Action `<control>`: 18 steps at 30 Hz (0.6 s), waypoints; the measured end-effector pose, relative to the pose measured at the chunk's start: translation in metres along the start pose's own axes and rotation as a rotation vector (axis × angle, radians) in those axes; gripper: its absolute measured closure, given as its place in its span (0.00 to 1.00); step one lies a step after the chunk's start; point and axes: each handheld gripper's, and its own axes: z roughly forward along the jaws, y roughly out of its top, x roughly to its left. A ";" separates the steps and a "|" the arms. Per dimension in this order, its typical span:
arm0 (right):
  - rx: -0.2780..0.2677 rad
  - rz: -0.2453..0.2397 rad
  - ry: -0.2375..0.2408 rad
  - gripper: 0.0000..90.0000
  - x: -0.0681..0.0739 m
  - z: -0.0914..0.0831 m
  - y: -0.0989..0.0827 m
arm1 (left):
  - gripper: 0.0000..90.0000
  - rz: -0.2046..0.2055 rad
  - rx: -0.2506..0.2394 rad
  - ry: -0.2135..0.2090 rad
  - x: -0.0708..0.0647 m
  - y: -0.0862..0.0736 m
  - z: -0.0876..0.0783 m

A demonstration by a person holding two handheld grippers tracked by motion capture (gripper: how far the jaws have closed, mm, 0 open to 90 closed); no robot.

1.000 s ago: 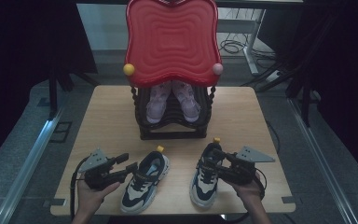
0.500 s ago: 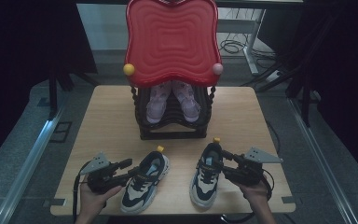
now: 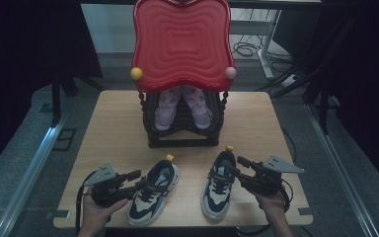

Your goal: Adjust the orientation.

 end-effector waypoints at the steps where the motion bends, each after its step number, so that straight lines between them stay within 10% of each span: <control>1: -0.005 0.004 -0.004 0.52 0.000 0.000 0.000 | 0.64 0.003 0.005 -0.005 -0.002 -0.001 0.001; 7: -0.023 -0.006 0.000 0.52 0.001 0.002 0.003 | 0.96 0.048 0.086 -0.046 -0.013 -0.003 0.006; 18: -0.004 -0.014 -0.009 0.51 0.001 0.008 0.002 | 1.00 0.060 0.215 -0.106 -0.039 -0.021 0.028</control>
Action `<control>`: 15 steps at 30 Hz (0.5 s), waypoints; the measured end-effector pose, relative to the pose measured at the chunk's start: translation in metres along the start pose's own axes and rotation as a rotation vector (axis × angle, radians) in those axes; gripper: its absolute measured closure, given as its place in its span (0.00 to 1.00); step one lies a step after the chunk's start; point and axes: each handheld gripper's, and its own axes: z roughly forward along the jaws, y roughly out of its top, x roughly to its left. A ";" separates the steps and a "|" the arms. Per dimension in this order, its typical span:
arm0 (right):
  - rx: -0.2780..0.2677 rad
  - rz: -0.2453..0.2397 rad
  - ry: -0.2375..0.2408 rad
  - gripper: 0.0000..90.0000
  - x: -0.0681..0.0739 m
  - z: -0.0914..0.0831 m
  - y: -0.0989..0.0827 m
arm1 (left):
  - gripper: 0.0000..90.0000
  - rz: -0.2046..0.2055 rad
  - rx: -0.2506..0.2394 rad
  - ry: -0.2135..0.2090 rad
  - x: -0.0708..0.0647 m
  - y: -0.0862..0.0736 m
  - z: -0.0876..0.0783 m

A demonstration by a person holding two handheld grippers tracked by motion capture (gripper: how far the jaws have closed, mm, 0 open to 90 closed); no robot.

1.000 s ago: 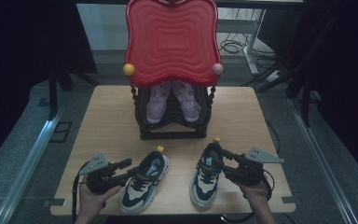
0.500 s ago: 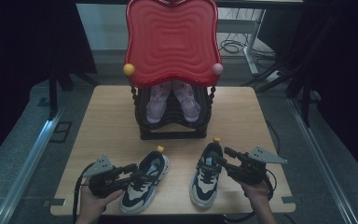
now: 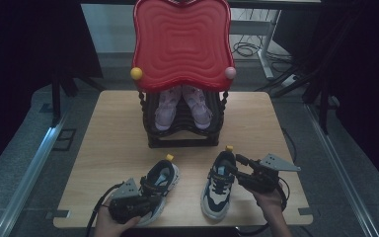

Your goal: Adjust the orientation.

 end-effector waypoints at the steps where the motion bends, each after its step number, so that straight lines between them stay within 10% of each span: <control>1: 0.002 -0.005 -0.002 0.51 0.000 0.000 0.000 | 1.00 -0.002 0.007 -0.003 0.000 -0.001 0.001; 15: 0.009 -0.014 -0.001 0.51 0.001 0.002 -0.001 | 1.00 -0.013 0.122 -0.011 -0.005 -0.015 0.017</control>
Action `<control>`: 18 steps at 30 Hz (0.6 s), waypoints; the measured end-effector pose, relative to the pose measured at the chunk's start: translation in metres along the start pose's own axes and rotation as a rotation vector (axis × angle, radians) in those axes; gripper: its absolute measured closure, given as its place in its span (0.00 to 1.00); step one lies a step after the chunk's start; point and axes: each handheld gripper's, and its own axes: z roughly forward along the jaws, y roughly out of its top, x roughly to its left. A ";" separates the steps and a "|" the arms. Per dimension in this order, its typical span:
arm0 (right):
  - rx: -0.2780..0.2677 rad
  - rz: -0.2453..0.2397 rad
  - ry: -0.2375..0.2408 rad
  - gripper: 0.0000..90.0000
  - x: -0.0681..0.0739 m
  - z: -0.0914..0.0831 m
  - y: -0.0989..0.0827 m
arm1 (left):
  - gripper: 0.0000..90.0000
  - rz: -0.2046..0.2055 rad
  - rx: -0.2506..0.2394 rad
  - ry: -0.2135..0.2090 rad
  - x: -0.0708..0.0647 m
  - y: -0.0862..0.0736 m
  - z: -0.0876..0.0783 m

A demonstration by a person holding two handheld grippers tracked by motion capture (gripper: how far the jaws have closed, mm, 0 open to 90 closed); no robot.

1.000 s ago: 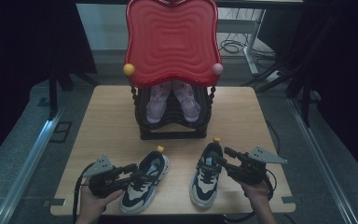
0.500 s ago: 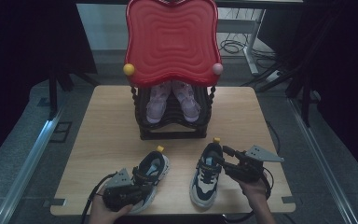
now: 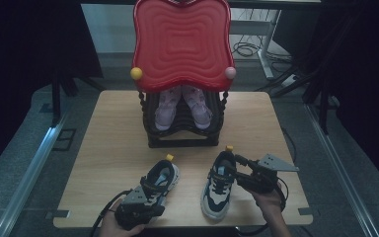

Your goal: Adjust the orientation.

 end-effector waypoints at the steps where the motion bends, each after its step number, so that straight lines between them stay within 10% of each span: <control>1: 0.000 0.000 0.001 0.51 0.000 0.000 0.000 | 1.00 -0.002 0.007 0.000 0.001 0.000 0.001; 18: 0.011 0.005 0.000 0.51 -0.002 0.002 -0.002 | 1.00 -0.028 0.016 0.028 0.017 -0.004 -0.009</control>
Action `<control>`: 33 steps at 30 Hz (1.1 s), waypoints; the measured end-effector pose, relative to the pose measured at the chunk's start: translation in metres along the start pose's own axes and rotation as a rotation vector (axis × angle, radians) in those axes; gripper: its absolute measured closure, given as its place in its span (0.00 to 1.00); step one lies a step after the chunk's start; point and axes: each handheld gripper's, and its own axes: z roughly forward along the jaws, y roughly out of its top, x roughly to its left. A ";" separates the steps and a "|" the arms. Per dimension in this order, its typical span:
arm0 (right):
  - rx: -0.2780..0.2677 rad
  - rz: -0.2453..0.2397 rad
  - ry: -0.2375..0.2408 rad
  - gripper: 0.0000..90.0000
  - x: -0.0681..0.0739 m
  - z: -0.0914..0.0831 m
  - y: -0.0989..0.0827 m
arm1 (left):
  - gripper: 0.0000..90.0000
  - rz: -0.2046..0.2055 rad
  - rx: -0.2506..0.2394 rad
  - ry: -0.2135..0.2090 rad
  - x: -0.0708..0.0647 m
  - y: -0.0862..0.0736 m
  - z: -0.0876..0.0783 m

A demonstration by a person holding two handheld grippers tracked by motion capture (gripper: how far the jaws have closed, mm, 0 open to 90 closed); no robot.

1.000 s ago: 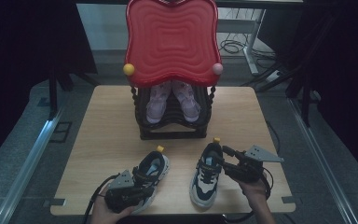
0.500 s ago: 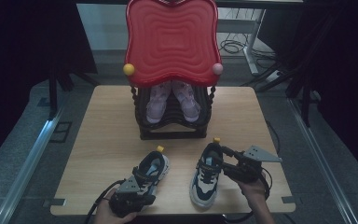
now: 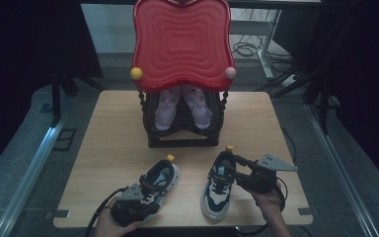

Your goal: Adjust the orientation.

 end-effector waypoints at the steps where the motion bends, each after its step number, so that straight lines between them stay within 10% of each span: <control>1: -0.001 0.001 -0.001 0.51 0.000 0.000 0.000 | 1.00 -0.004 0.000 0.000 0.002 0.000 -0.001; 33: -0.018 0.016 -0.020 0.51 -0.002 0.000 -0.001 | 1.00 -0.113 -0.045 0.065 0.053 -0.009 -0.024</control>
